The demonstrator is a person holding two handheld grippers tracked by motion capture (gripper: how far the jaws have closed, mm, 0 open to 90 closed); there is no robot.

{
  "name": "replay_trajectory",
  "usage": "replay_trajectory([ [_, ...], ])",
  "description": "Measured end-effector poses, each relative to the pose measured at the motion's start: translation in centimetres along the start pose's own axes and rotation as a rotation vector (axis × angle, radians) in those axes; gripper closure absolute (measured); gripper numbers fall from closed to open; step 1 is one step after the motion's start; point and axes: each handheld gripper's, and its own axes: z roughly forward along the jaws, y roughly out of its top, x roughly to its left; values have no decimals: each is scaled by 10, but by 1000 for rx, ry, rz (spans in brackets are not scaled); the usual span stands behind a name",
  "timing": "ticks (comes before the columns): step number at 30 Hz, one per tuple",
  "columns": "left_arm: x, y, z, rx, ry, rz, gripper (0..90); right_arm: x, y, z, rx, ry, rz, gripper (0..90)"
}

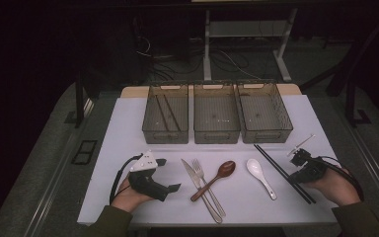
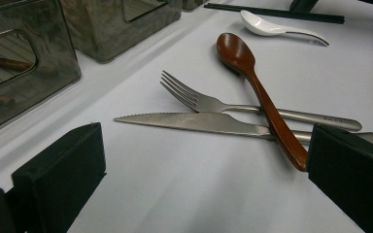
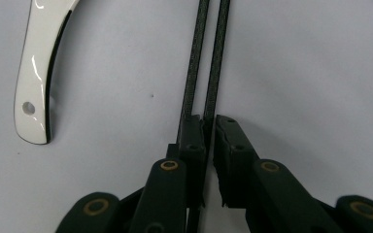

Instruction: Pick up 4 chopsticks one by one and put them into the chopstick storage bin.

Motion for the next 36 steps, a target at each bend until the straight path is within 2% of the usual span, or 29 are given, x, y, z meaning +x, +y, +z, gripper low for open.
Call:
replay_trajectory([
  [6,0,0,0,2,0,1,0,0,2,0,14,-13,11,849],
  [12,0,0,1,3,-1,-1,0,-4,-3,-2,-30,16,27,849],
  [16,0,0,1,4,-1,0,0,-9,-7,-5,-84,26,37,849],
  [19,0,0,1,5,0,1,0,-12,-11,-10,-141,56,31,850],
  [32,0,0,1,5,-3,5,0,-13,-18,-26,-350,111,23,849],
  [36,-1,0,1,4,-2,6,0,-12,-15,-29,-398,109,32,849],
])
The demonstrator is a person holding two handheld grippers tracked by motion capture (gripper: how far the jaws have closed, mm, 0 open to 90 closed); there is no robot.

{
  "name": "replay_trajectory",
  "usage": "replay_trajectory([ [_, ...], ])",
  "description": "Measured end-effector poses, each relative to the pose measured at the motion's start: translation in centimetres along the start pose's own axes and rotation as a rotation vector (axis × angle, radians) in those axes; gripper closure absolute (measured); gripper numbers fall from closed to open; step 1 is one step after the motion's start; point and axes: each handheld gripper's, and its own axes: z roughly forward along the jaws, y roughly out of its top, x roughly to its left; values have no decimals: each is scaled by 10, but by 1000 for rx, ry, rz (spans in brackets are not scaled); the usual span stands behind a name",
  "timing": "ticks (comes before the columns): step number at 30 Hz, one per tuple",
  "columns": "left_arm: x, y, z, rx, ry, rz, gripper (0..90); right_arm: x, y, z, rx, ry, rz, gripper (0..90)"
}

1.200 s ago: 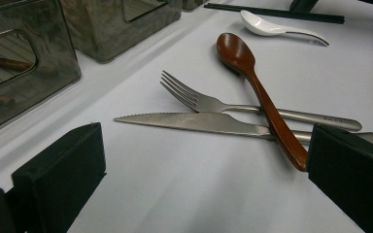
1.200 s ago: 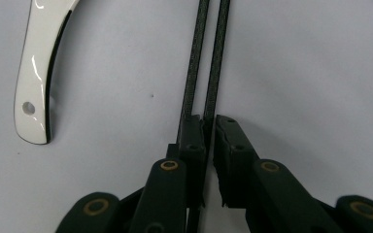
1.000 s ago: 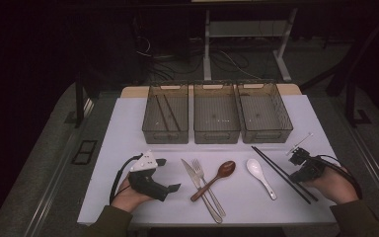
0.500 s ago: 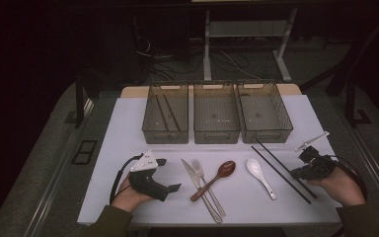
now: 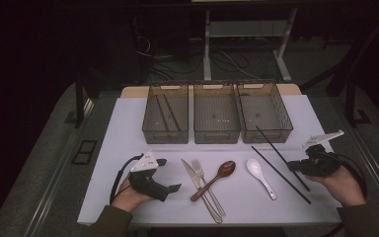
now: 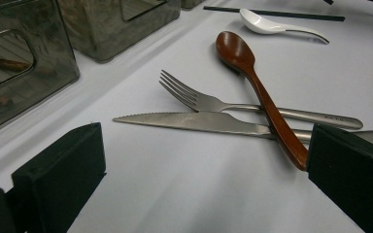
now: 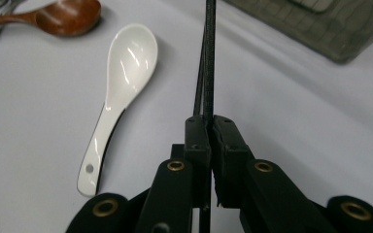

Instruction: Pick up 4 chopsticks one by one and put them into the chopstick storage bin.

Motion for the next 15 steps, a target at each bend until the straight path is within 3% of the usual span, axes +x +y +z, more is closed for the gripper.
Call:
replay_trajectory([
  [15,0,0,0,0,0,2,0,1,16,2,-162,55,2,849],
])
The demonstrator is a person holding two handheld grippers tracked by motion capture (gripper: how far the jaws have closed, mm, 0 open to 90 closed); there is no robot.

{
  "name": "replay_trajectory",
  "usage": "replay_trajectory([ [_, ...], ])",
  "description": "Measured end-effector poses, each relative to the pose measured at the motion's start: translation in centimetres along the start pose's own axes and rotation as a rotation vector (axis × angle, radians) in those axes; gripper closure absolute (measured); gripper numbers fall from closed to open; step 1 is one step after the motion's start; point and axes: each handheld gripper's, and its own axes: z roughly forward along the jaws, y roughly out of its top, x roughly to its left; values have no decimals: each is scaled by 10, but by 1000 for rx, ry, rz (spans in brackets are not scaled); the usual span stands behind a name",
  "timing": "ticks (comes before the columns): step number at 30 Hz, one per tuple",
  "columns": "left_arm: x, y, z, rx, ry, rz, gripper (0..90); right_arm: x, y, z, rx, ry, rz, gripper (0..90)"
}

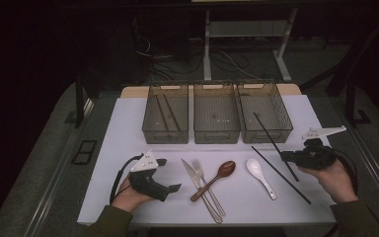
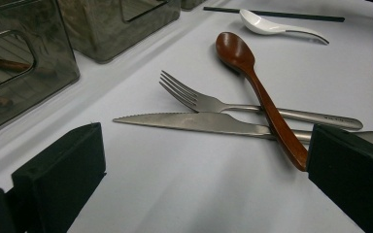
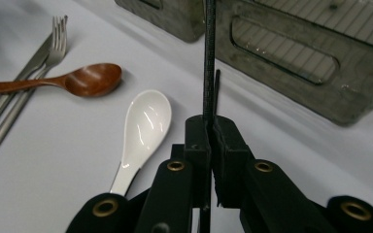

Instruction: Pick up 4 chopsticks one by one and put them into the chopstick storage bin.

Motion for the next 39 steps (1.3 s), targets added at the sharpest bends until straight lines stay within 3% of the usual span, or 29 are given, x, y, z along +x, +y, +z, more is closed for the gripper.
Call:
replay_trajectory([
  [16,0,0,0,-1,-1,1,0,7,20,14,-73,62,-8,849],
  [39,0,0,1,-1,-2,1,0,31,52,34,-119,113,-72,849],
])
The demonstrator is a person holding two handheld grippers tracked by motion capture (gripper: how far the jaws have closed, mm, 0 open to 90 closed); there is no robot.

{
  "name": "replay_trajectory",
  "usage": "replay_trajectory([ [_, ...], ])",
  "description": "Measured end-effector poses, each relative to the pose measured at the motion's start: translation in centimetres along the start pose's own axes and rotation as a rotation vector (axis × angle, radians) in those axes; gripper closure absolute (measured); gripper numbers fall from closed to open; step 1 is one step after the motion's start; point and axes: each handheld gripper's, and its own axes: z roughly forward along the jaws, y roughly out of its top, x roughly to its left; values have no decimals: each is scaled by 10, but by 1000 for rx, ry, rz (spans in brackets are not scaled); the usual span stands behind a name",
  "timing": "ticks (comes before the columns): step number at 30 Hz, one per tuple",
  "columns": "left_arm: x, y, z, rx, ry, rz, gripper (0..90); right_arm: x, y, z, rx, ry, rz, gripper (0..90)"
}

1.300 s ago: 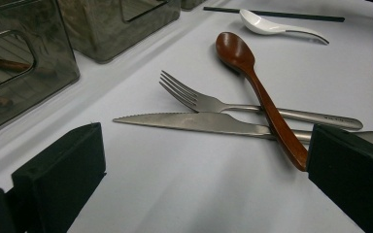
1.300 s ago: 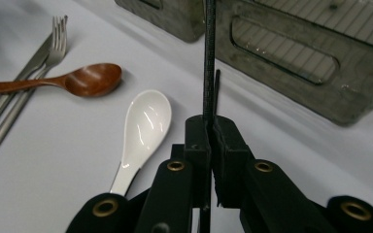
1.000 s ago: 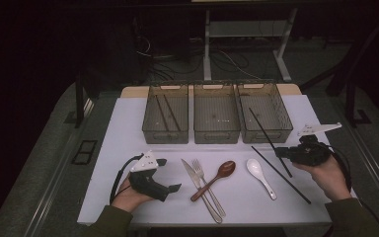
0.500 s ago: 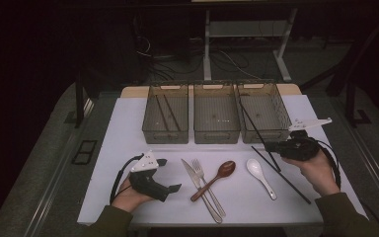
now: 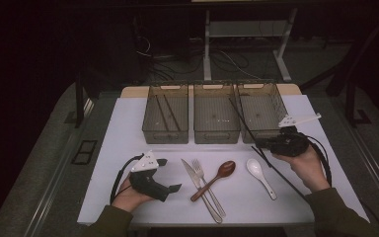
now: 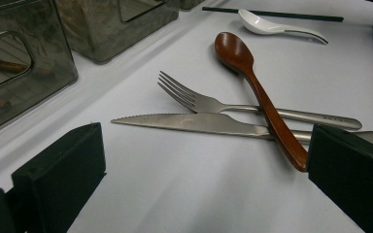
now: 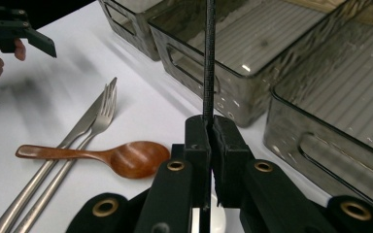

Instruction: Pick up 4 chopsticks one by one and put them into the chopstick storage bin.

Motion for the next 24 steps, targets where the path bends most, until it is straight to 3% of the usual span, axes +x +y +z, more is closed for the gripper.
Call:
replay_trajectory([
  [9,0,0,0,1,0,0,0,9,15,12,-17,20,-18,849],
  [24,1,0,0,-5,-3,-4,0,27,55,46,-51,44,-48,849],
])
